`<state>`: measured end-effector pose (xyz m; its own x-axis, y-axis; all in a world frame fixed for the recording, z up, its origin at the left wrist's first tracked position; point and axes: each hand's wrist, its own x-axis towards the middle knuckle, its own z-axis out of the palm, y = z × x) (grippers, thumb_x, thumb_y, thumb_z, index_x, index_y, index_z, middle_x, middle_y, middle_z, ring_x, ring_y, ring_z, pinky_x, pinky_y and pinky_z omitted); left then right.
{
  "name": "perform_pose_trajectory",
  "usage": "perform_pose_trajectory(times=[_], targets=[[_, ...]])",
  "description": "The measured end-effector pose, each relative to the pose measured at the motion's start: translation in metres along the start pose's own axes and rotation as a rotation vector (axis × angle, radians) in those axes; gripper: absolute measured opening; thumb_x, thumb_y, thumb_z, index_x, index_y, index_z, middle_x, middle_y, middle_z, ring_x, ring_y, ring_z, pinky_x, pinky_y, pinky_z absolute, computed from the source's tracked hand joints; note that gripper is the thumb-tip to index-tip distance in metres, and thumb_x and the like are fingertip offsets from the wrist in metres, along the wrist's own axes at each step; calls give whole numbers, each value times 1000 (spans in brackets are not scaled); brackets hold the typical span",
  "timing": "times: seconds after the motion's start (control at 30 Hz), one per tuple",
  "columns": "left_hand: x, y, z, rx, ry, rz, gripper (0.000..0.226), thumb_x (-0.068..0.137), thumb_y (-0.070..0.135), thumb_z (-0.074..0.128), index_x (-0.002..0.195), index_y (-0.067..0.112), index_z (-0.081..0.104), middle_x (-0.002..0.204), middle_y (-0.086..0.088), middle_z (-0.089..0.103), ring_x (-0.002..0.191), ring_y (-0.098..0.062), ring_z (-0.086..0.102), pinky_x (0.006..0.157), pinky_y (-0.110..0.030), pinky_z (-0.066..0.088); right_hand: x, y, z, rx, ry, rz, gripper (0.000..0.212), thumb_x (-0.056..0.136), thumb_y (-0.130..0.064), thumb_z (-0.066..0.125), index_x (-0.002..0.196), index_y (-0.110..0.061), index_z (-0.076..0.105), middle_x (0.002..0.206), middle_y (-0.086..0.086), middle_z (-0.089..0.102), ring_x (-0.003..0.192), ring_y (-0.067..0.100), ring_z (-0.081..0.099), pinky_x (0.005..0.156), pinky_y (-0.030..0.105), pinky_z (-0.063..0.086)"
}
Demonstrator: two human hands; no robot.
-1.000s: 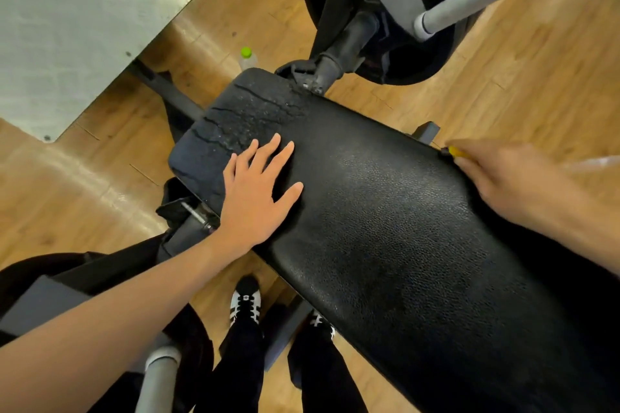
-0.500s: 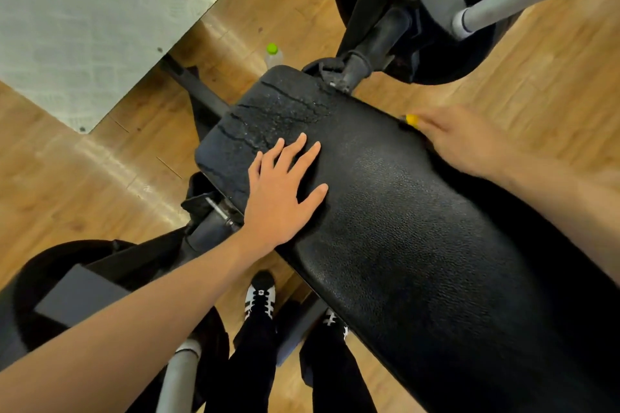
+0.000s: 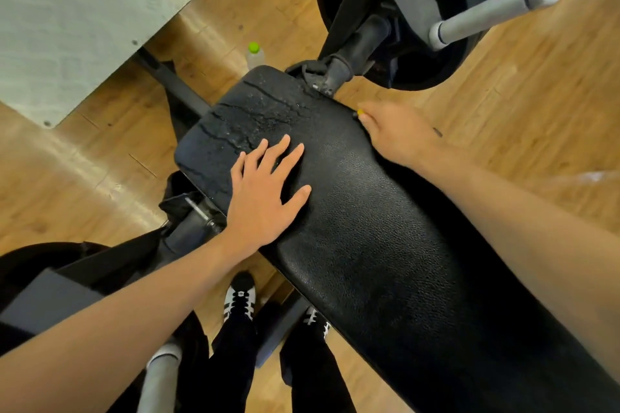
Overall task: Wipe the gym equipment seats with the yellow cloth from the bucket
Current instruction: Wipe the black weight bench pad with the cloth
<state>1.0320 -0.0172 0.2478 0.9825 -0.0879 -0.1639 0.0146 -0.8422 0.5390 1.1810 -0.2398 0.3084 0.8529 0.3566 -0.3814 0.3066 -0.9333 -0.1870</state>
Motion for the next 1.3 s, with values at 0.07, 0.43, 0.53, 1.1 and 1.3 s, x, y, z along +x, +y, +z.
perform_pose_trajectory(times=[0.07,0.43,0.53,1.1,1.3], targets=[[0,0,1,4,-20,-4,67,96,64,36,158,38,32,167,10,26,156,-25,18,124,-56,14,46,-30,14,-6,7,4,33,104,-37,43,111,-11,63,109,14,66,107,38,60,80,42,50],[1,-6,-4,10,-41,-26,68,96,66,31,159,41,29,167,11,24,156,-23,17,124,-54,14,-135,43,-34,81,108,80,28,102,-33,46,123,-26,64,93,4,64,80,33,63,65,41,50],[2,-7,-2,2,-28,-18,68,96,66,32,158,38,33,167,8,28,155,-26,19,123,-56,16,-214,67,-60,-45,126,182,38,100,-39,42,132,-30,60,111,2,68,86,35,68,64,40,54],[5,-1,-5,-16,-23,-37,71,92,66,32,157,40,33,166,11,27,155,-21,18,123,-51,16,2,-5,1,-69,49,-10,34,105,-25,36,123,-13,63,119,16,64,107,40,57,82,42,47],[3,-4,-3,-15,-23,-21,72,92,67,31,158,38,33,166,10,28,155,-24,18,121,-51,16,-130,44,-19,32,172,44,35,98,-22,38,125,-23,60,108,10,63,91,37,61,75,47,53]])
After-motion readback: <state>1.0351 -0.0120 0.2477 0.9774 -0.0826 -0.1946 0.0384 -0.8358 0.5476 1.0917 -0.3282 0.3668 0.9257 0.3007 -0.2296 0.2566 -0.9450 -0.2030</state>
